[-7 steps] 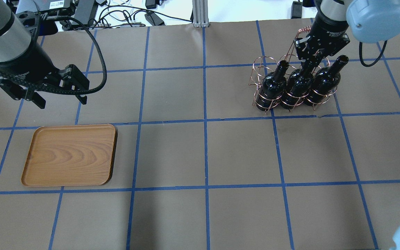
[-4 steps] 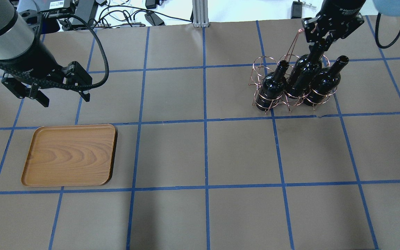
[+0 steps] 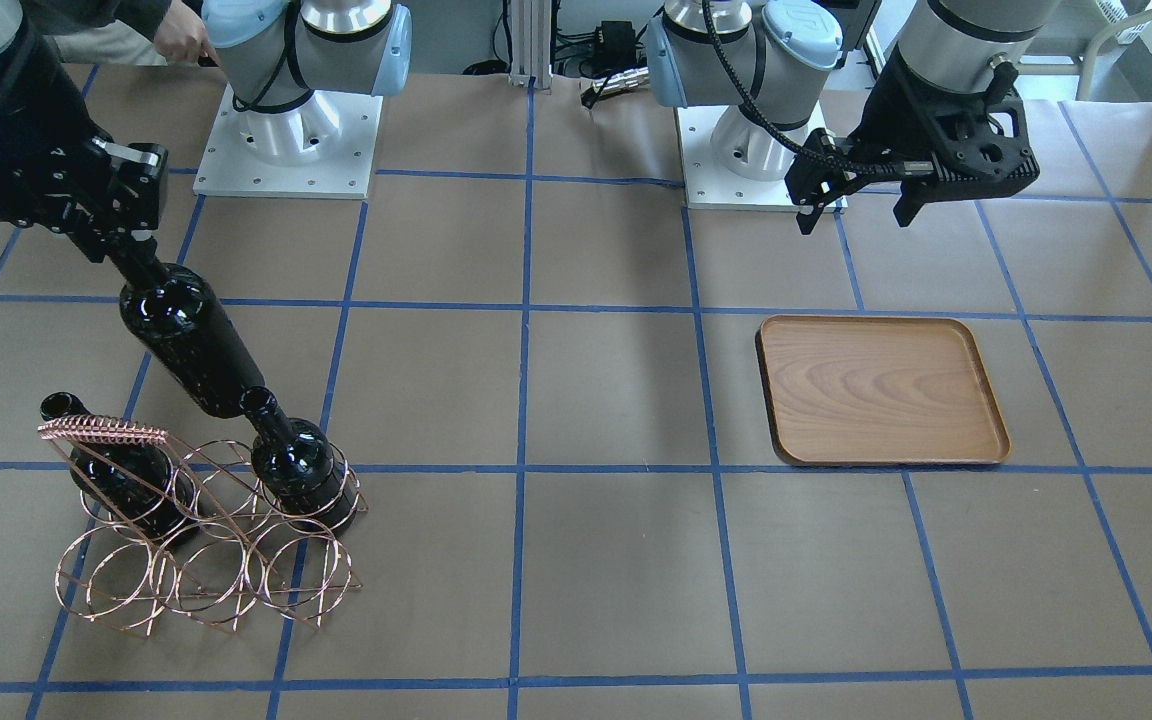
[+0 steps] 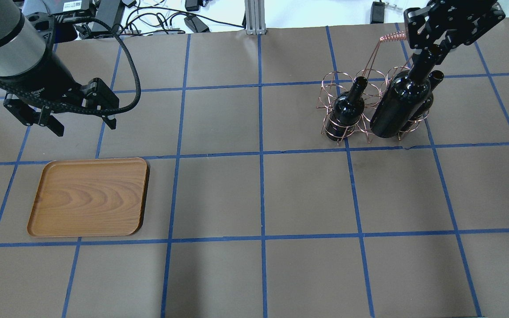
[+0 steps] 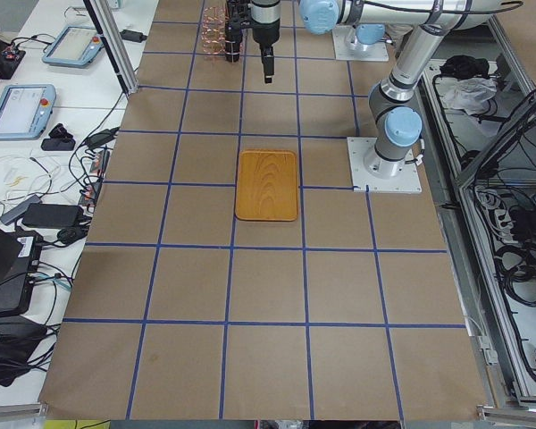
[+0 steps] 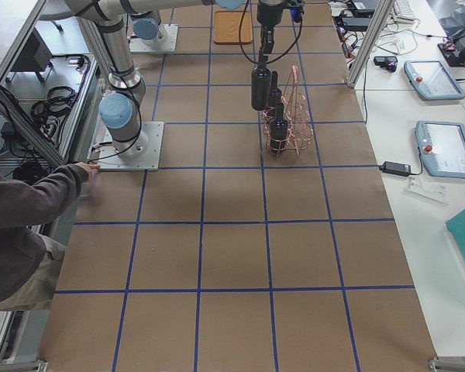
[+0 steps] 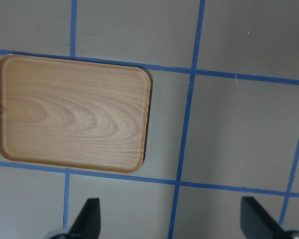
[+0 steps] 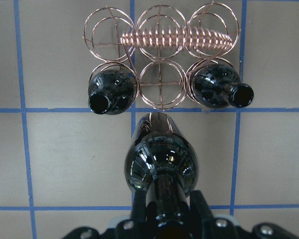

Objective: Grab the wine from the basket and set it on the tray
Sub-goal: 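Lift the dark bottle out of the rack with the right gripper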

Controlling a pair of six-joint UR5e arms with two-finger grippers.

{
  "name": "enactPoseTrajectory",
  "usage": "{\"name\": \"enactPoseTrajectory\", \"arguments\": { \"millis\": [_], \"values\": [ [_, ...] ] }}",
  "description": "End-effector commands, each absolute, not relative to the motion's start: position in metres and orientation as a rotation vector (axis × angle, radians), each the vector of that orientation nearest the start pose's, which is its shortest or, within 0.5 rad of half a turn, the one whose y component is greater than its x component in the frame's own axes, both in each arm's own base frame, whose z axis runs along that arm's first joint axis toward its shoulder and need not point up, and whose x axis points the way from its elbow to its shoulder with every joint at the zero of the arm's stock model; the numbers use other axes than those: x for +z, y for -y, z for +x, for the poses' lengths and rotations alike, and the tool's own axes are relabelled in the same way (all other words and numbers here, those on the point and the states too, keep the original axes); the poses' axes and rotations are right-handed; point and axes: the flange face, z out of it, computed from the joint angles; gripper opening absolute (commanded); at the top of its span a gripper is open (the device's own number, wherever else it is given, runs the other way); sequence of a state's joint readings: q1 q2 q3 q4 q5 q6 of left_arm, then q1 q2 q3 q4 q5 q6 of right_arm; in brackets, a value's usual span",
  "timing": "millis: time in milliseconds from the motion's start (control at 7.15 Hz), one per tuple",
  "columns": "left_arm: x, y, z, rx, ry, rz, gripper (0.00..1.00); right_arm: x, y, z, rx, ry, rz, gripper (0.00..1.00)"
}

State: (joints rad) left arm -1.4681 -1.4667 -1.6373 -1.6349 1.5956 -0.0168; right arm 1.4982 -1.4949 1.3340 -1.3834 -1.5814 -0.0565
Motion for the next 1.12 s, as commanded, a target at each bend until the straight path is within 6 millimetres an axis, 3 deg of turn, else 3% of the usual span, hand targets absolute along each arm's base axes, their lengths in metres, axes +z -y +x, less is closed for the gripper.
{"name": "enactPoseTrajectory", "arguments": {
  "millis": [0, 280, 559, 979],
  "values": [
    [0.497, 0.458, -0.084, 0.035, -3.112, -0.186, 1.0, 0.509, 0.498, 0.167, 0.136, -3.152, 0.139, 0.26],
    [0.499, 0.459, -0.082, 0.026, -3.106, -0.19, 1.0, 0.485, 0.479, 0.258, 0.074, -3.148, 0.273, 0.26],
    [0.497, 0.458, -0.079, 0.036, -3.104, -0.19, 1.0, 0.456, 0.473, 0.347, -0.008, -3.108, 0.438, 0.26],
    [0.496, 0.456, -0.079, 0.041, -3.102, -0.183, 1.0, 0.442, 0.466, 0.426, -0.017, -3.063, 0.55, 0.26]
  ]
}}
